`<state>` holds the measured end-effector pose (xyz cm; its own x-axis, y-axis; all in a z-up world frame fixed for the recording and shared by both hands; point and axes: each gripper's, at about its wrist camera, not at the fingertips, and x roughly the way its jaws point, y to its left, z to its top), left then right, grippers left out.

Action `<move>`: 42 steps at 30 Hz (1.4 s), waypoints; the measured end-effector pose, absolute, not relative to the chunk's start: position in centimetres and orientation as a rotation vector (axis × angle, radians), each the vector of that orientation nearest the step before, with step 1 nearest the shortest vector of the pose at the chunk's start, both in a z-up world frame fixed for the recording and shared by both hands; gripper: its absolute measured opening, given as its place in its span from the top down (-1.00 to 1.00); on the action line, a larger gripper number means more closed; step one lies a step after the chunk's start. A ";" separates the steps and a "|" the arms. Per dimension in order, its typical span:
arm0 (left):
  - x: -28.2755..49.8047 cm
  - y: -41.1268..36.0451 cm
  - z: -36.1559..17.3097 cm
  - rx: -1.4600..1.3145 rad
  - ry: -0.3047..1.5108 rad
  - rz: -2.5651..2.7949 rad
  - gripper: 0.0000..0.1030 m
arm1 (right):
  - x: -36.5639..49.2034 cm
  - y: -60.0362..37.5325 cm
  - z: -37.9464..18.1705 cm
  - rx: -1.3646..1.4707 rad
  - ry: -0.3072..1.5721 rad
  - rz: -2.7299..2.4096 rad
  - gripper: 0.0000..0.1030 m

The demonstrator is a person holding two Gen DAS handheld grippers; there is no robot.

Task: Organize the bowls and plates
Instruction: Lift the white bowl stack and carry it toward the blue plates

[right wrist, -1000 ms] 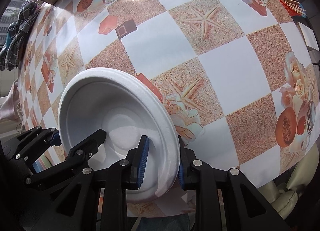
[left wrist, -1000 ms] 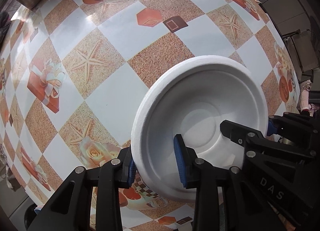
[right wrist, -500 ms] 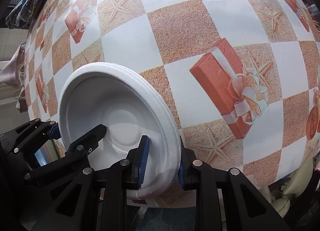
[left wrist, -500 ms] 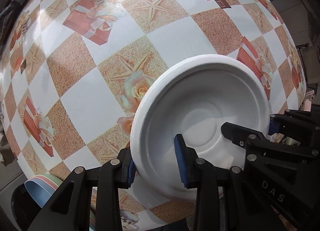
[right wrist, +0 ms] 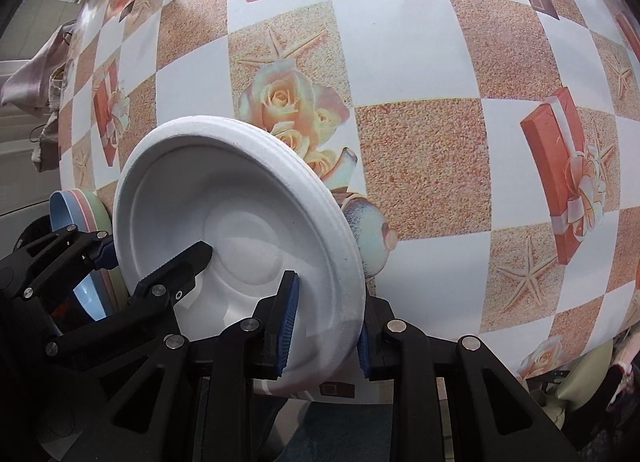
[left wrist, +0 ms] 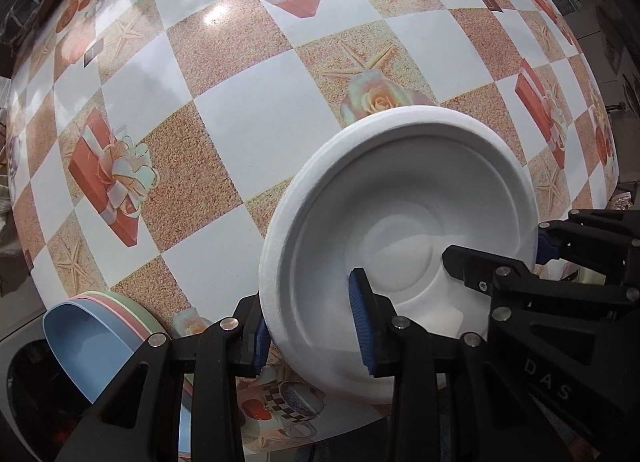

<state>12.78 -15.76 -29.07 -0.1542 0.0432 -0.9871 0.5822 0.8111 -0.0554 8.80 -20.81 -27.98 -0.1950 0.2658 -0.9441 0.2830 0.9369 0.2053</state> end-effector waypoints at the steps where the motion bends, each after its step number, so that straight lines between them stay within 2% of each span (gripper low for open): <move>1: 13.0 -16.1 -29.2 0.499 1.677 -0.513 0.26 | 9.0 -20.9 -28.0 0.413 1.790 -0.019 0.44; 7: 13.2 -16.2 -29.0 0.499 1.680 -0.537 0.26 | 9.8 -22.8 -28.3 0.421 1.808 -0.047 0.45; 17: 12.8 -14.2 -26.7 0.455 1.682 -0.559 0.26 | 9.1 -20.3 -26.5 0.393 1.825 -0.049 0.44; 32: 15.2 -11.6 -21.4 0.281 1.543 -0.542 0.26 | 11.8 -17.9 -21.6 0.296 1.749 -0.026 0.43; 42: 16.2 -7.1 -18.7 0.164 1.486 -0.451 0.26 | 14.6 -14.2 -19.7 0.191 1.723 0.062 0.43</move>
<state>16.15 -7.11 -18.69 0.0205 -0.1899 -0.9816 0.3882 0.9063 -0.1672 14.58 -14.17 -19.70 -0.1490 0.1627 -0.9754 0.0922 0.9844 0.1501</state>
